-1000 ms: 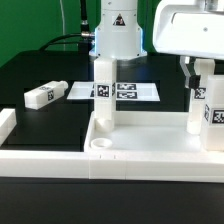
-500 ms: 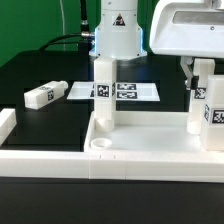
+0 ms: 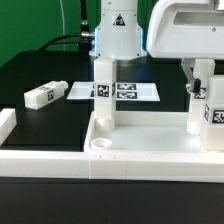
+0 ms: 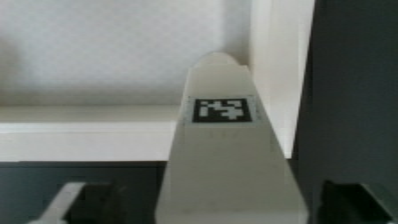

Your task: Assemble desk

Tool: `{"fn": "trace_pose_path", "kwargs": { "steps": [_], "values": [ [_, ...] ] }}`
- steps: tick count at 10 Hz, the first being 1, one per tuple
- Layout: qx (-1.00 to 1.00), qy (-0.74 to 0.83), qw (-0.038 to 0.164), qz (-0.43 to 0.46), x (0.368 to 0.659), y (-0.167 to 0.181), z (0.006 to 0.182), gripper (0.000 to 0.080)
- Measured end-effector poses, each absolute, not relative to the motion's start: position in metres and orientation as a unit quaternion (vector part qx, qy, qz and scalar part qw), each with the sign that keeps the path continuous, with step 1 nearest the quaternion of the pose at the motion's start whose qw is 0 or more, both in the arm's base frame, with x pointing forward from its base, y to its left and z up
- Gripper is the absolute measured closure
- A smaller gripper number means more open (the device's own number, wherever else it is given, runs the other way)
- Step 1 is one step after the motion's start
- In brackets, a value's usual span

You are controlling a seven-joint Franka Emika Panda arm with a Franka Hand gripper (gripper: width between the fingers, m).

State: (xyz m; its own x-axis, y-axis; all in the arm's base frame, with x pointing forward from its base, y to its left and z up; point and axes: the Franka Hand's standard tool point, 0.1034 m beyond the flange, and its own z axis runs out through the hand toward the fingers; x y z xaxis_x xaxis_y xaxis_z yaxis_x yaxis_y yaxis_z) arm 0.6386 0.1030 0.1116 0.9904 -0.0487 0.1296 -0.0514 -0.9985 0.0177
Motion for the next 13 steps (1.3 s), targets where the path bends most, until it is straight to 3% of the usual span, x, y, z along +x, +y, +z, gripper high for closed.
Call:
{"fn": "trace_pose_path", "kwargs": {
  "steps": [1, 2, 3, 7, 13],
  "values": [
    [0.998, -0.026, 0.011, 0.065, 0.6387, 0.1025, 0.1116, 0.0398],
    [0.997, -0.032, 0.010, 0.065, 0.6388, 0.1026, 0.1117, 0.0398],
    [0.997, -0.041, 0.009, 0.065, 0.6388, 0.1023, 0.1116, 0.0511],
    [0.990, -0.127, 0.003, 0.065, 0.6386, 0.1022, 0.1110, 0.0511],
    [0.908, -0.415, -0.027, 0.055, 0.6370, 0.0994, 0.1095, 0.0509]
  ]
}}
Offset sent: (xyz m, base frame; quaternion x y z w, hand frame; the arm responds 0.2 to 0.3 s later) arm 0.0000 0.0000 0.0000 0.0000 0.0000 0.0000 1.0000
